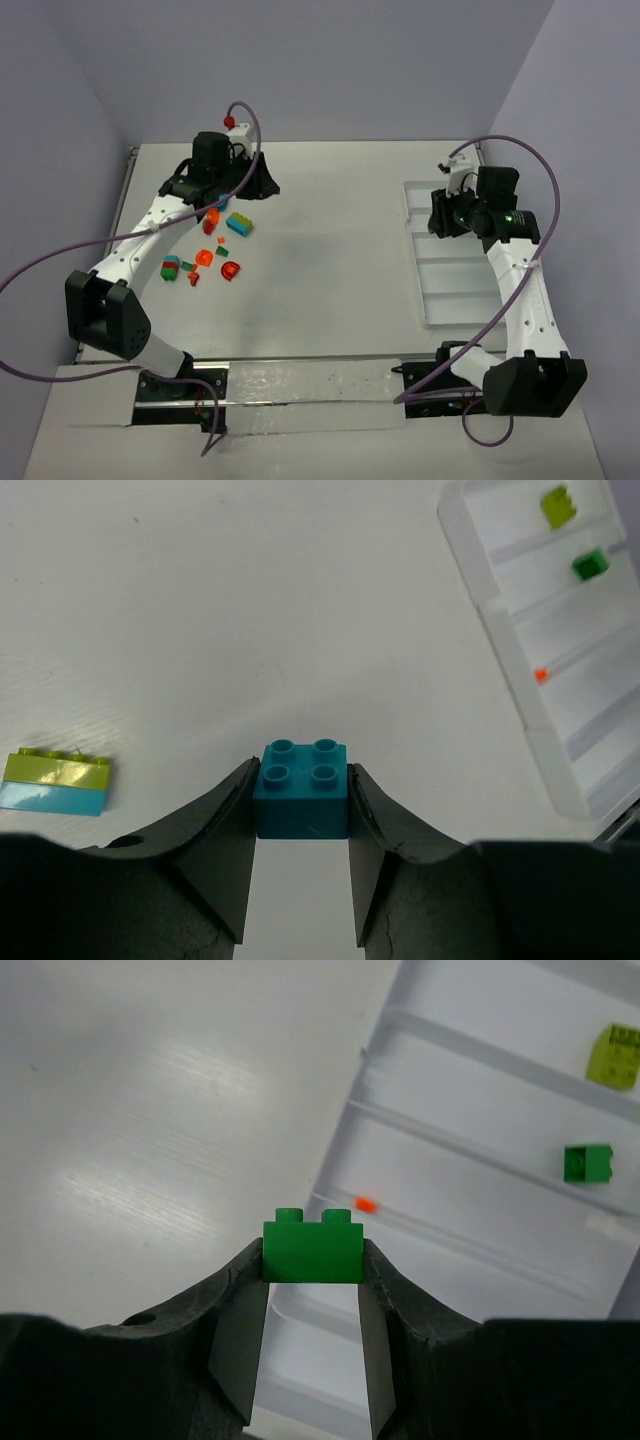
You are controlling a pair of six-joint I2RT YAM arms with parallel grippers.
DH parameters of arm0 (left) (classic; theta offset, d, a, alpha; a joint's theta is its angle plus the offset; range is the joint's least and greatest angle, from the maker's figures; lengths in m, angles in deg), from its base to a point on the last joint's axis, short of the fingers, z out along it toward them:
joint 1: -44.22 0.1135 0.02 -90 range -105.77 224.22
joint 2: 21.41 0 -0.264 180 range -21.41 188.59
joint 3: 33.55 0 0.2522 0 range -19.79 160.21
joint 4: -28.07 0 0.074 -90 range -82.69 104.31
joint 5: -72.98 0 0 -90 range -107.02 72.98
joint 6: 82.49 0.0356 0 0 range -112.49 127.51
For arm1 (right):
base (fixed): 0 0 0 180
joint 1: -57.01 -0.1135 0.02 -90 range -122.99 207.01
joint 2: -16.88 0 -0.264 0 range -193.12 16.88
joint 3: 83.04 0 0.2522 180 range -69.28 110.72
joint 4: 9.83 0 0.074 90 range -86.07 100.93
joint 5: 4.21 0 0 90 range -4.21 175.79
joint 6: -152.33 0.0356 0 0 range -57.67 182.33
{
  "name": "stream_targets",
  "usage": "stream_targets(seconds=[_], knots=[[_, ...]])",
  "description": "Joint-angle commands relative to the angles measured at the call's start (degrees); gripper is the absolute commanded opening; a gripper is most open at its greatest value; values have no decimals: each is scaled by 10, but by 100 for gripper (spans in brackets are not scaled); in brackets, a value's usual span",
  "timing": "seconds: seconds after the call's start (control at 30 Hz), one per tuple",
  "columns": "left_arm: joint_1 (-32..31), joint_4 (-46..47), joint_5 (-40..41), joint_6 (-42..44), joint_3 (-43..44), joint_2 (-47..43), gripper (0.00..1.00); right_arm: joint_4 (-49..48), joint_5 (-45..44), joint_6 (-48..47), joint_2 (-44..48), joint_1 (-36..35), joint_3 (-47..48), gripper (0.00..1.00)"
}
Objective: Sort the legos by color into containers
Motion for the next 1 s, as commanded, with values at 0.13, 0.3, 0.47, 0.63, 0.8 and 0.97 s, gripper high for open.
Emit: stream_targets(seconds=[0.13, 0.3, 0.47, 0.63, 0.8, 0.97], knots=[[-53, 41, -16, 224, -29, -6, 0, 109, -62, -37, -179, 76, 103, 0], [-56, 47, -45, 260, -31, -7, 0, 137, -136, -14, -279, 90, 227, 0], [-56, 67, -73, 292, -36, -10, 0, 149, -193, -23, -353, 96, 316, 0], [-56, 62, -56, 281, -10, 18, 2, 137, -241, -71, -410, 107, 314, 0], [-56, 64, -31, 267, -5, 24, 2, 121, -249, -78, -446, 114, 314, 3], [-56, 56, -12, 249, -4, 31, 2, 98, -250, -65, -477, 115, 322, 6]])
